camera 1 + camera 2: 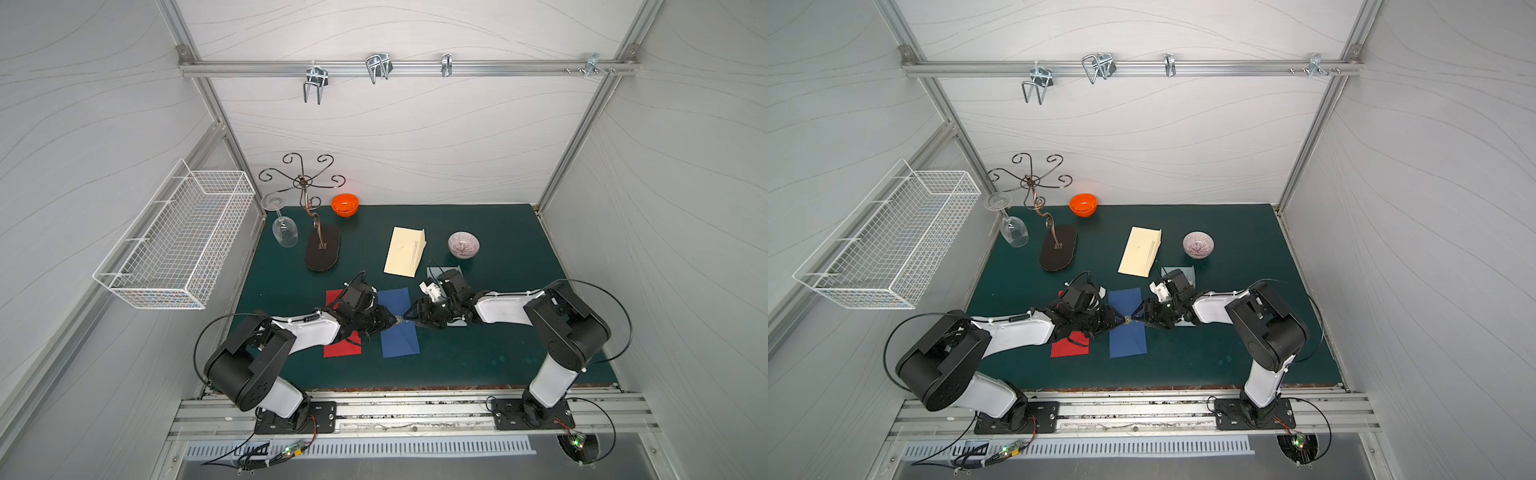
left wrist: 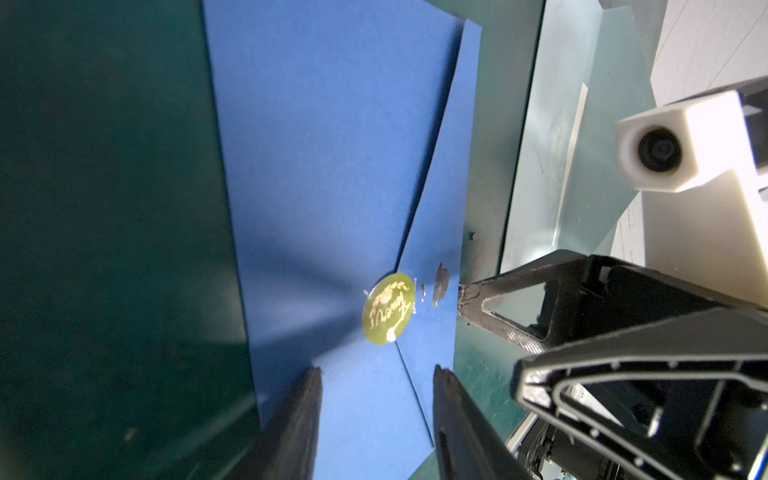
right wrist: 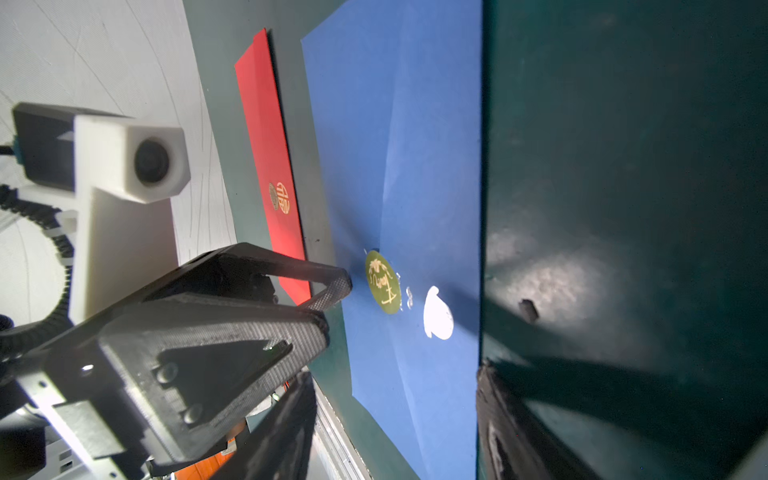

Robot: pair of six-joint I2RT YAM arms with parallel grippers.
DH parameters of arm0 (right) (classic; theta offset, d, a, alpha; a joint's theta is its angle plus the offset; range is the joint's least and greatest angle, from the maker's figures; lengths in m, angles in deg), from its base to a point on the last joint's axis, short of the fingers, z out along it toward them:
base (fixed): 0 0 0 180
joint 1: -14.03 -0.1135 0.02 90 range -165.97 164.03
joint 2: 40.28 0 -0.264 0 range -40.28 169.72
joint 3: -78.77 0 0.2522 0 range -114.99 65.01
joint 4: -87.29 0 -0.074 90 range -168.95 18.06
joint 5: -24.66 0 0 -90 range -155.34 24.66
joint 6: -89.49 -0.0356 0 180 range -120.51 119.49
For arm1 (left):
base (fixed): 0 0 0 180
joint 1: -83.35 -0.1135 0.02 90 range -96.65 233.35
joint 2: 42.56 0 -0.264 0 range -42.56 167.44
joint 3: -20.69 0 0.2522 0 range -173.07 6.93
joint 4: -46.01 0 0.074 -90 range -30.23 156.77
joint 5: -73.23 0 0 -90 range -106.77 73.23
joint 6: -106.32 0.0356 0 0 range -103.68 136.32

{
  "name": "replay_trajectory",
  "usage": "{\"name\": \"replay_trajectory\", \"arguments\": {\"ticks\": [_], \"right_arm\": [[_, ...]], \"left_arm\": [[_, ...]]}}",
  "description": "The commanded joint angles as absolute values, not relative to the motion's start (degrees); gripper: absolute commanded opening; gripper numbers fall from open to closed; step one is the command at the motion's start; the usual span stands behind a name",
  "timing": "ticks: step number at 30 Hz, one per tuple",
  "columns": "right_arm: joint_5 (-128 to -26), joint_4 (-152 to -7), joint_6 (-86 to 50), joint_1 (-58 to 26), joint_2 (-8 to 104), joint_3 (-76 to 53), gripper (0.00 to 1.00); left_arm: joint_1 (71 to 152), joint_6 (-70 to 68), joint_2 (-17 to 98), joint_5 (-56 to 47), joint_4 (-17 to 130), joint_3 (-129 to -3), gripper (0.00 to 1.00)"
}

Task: Open the envelope
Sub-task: Pick up the envelope from the center of the board.

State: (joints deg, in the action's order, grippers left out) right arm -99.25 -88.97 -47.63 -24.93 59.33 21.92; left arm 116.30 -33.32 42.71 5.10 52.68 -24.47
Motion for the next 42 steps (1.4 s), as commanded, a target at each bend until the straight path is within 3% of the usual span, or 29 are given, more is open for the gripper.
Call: {"name": "replay_trajectory", "arguments": {"ticks": [1, 9, 25, 42], "right_arm": [[-97.47, -84.31, -48.58, -24.55, 61.5, 24.0, 0.64], [-97.28, -83.7, -48.55, -24.53, 61.28, 23.96, 0.64], [-99.1, -85.82, -48.93, -24.55, 61.8, 24.13, 0.64], [-105.97, -106.34, -54.82, -22.86, 59.09, 30.24, 0.65]], "left_arm": [[116.68, -32.91, 39.64, 3.0, 55.01, -26.38, 0.49], [116.66, -32.44, 37.48, -0.25, 57.96, -26.49, 0.52], [116.68, -33.69, 45.68, 2.21, 57.91, -27.5, 0.51], [116.7, -33.51, 45.91, 2.21, 58.23, -27.87, 0.5]]}}
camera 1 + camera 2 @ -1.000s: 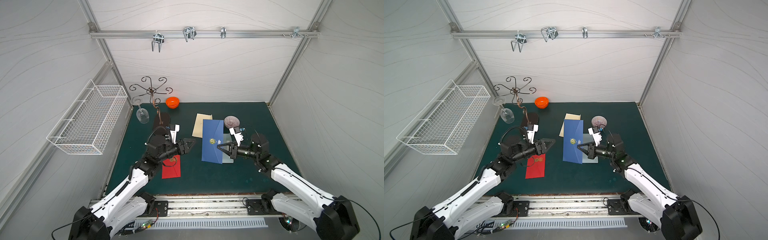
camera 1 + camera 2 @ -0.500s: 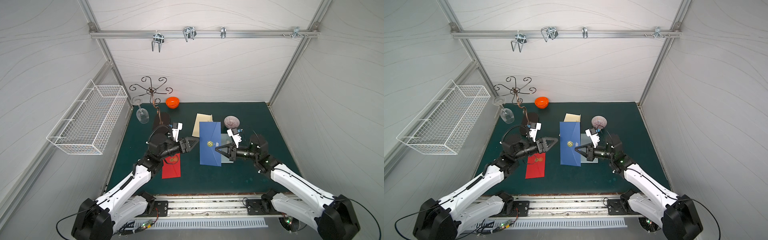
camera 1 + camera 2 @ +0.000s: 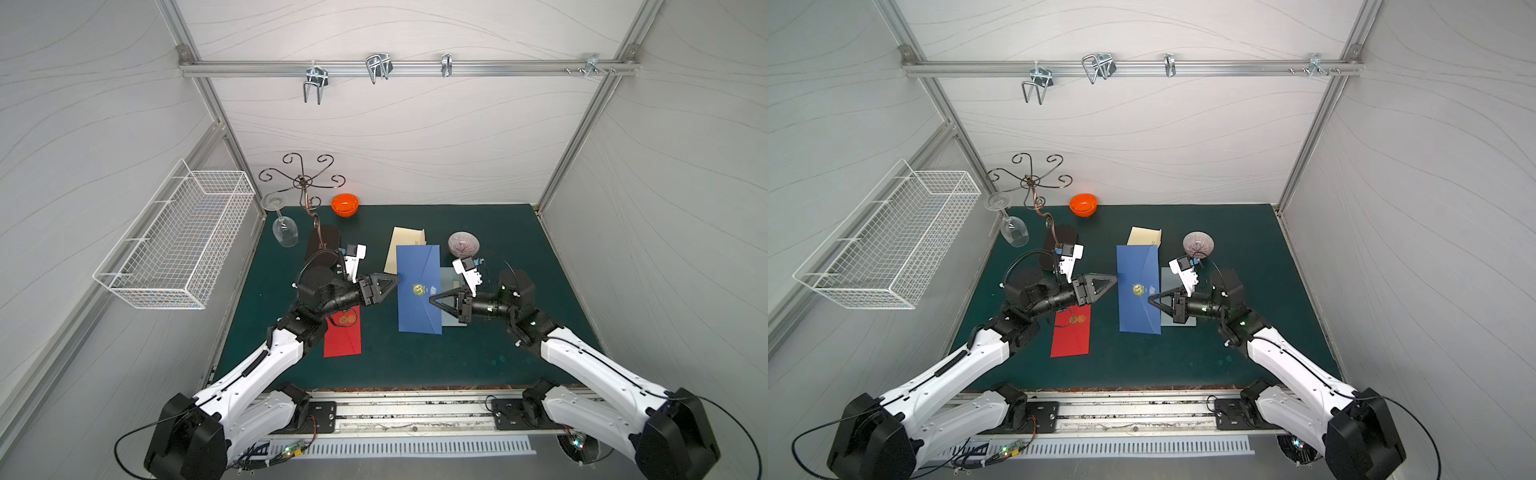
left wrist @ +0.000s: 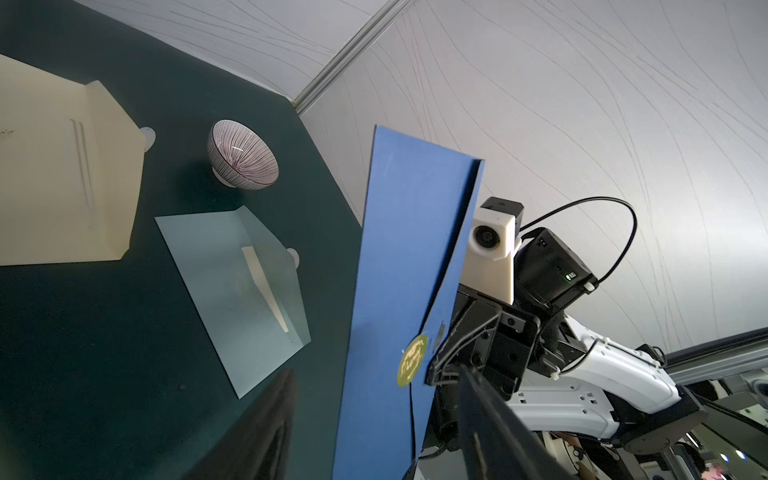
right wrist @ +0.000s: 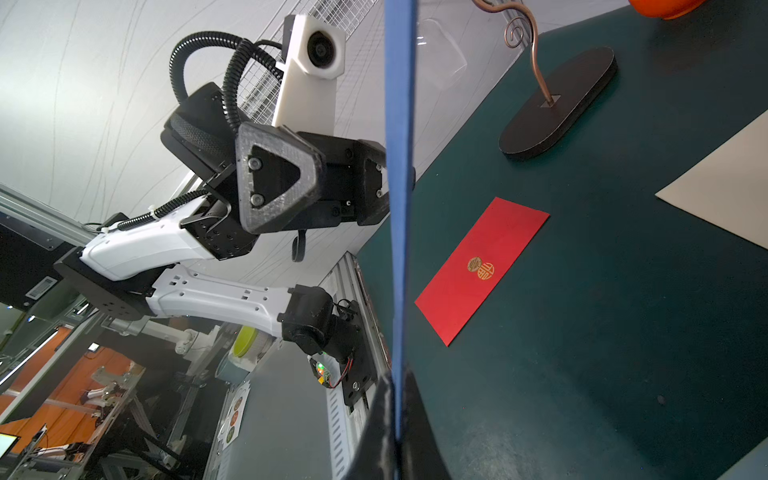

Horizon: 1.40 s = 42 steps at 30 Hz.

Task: Open the envelope
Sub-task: Pick up the envelope from the center of the board.

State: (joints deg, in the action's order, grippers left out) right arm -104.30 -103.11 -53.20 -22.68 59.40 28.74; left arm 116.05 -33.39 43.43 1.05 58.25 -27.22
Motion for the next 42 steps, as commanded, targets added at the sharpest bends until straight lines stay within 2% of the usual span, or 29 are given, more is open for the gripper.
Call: {"name": "replay_trajectory", "arguments": {"ticks": [1, 22, 30, 42], "right_arm": [[-105.83, -106.97, -54.82, -22.81, 58.72, 30.59, 0.65], [-104.74, -107.01, -53.17, -22.98, 56.73, 31.13, 0.62], [-104.63, -105.13, -52.11, -24.2, 57.6, 29.54, 0.58], [-103.25, -99.32, -49.91, -25.74, 57.96, 26.47, 0.46]], "left_arm": [[116.72, -33.57, 46.02, 2.21, 58.1, -27.87, 0.5], [116.66, -33.84, 44.62, 2.03, 57.72, -27.75, 0.49], [116.68, -35.87, 44.0, 4.1, 53.63, -26.22, 0.44], [116.66, -37.5, 42.12, 5.63, 50.42, -24.29, 0.43]]}}
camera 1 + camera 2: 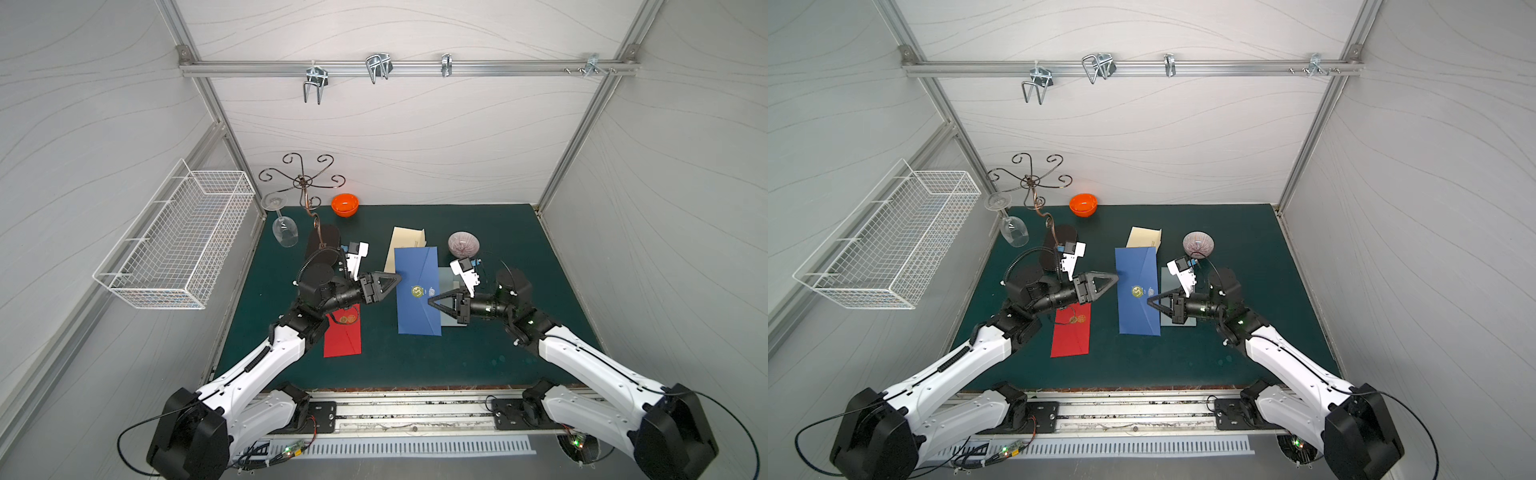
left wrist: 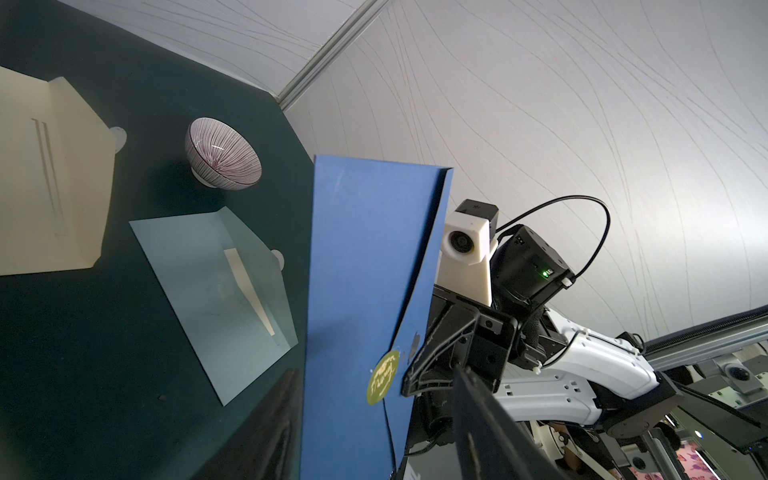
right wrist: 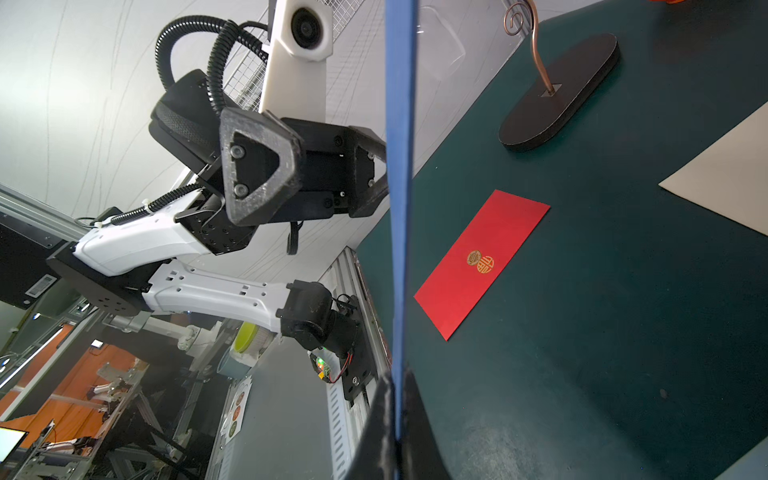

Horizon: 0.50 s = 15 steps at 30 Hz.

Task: Open the envelope
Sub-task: Pick up the envelope from the center of the board.

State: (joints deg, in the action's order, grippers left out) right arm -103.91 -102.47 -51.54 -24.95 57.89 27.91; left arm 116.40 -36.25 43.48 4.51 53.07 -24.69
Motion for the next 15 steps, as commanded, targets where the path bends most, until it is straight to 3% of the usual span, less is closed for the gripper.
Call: {"name": "replay_trajectory", "arguments": {"ticks": [1, 15], "right_arm": [[-103.22, -98.94, -49.83, -25.95, 57.98, 26.28, 0.45], [-101.21, -95.23, -49.03, -26.05, 55.84, 26.27, 0.1]], "left_arm": [[116.66, -37.64, 41.94, 5.67, 50.2, -24.07, 0.43], [116.68, -37.65, 38.53, 4.09, 50.96, -23.09, 0.43]]}}
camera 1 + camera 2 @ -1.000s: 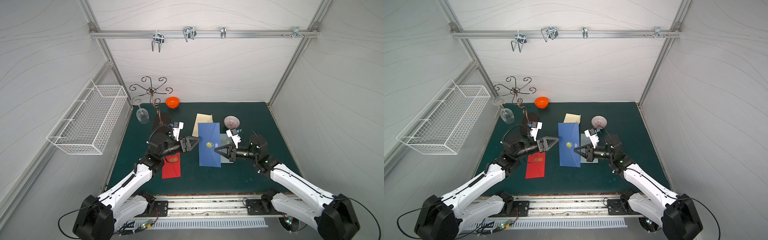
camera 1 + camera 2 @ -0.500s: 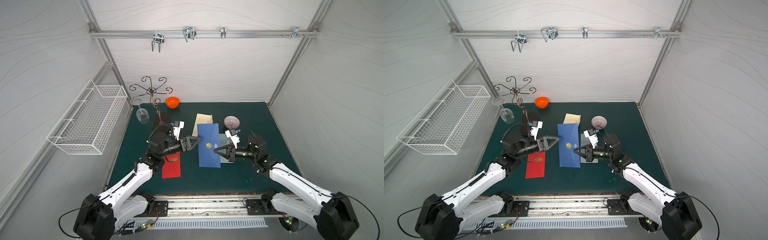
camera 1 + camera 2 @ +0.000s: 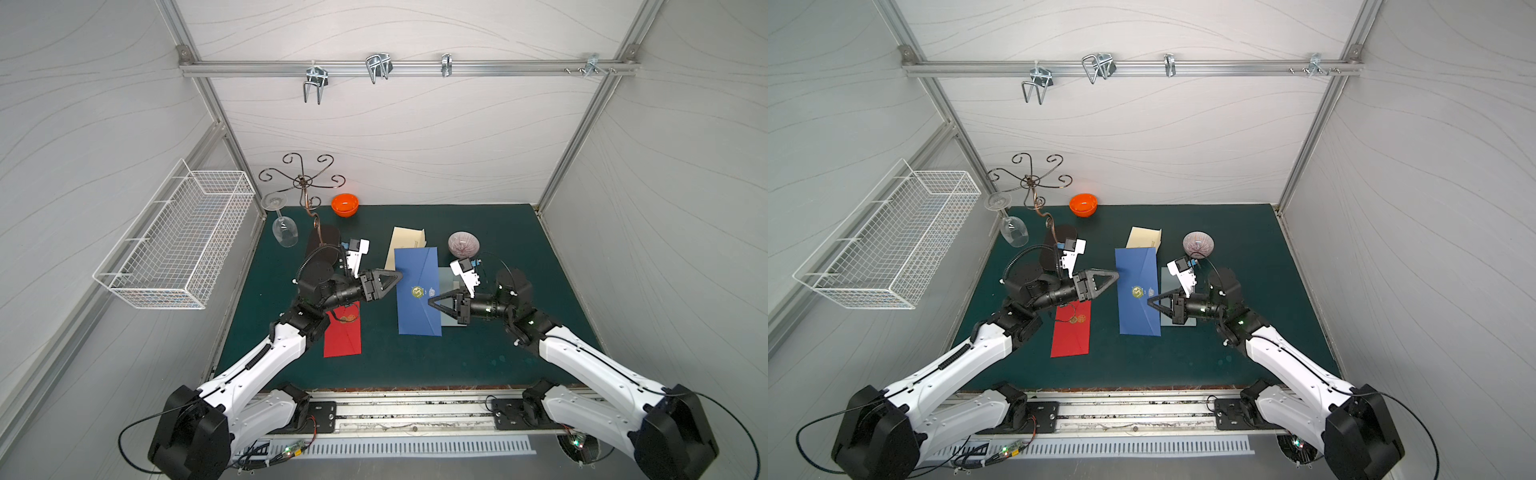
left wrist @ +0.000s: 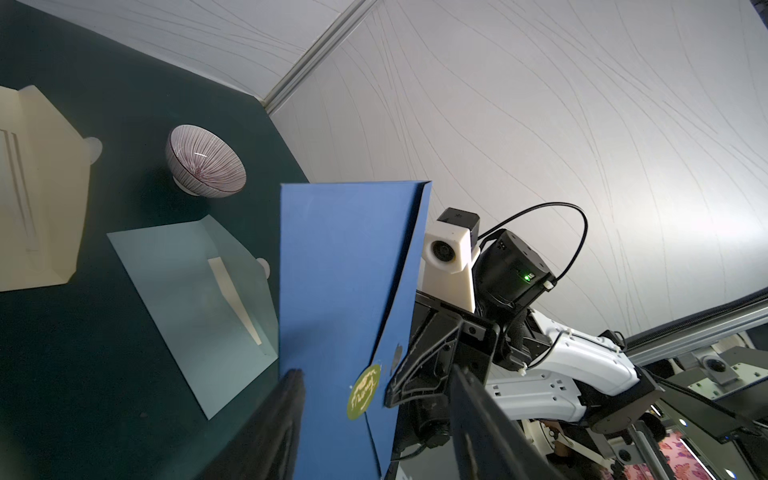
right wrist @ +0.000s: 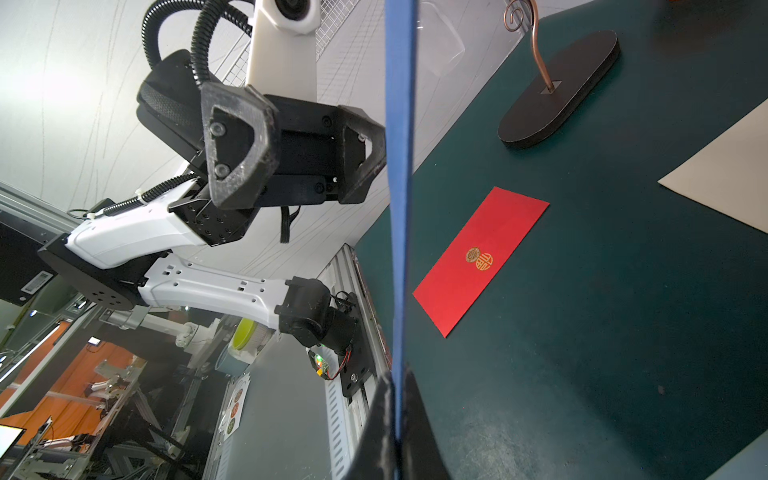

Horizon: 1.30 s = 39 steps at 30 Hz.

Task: Open the envelope
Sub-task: Pick up the envelope from the center of the board.

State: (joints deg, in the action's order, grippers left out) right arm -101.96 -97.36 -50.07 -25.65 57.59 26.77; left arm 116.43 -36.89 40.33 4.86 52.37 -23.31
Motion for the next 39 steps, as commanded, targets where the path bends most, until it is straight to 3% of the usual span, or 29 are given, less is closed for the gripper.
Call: {"name": "replay_trajectory", "arguments": {"ticks": [1, 7, 22, 39], "right_arm": [[-101.11, -94.95, -48.94, -26.0, 55.53, 26.4, 0.08], [-100.34, -93.78, -48.07, -25.92, 54.24, 26.35, 0.03], [-97.38, -93.25, -43.28, -25.89, 45.83, 28.22, 0.01], [-93.67, -94.1, -39.5, -26.13, 35.4, 30.88, 0.01]], "left_arm": [[116.7, -37.64, 38.18, 3.9, 51.19, -23.04, 0.43], [116.61, -37.08, 36.79, 2.49, 52.41, -23.5, 0.44], [116.59, -33.06, 28.89, -3.67, 56.81, -25.7, 0.47], [116.57, -29.25, 17.19, -8.87, 49.01, -20.41, 0.51]]}}
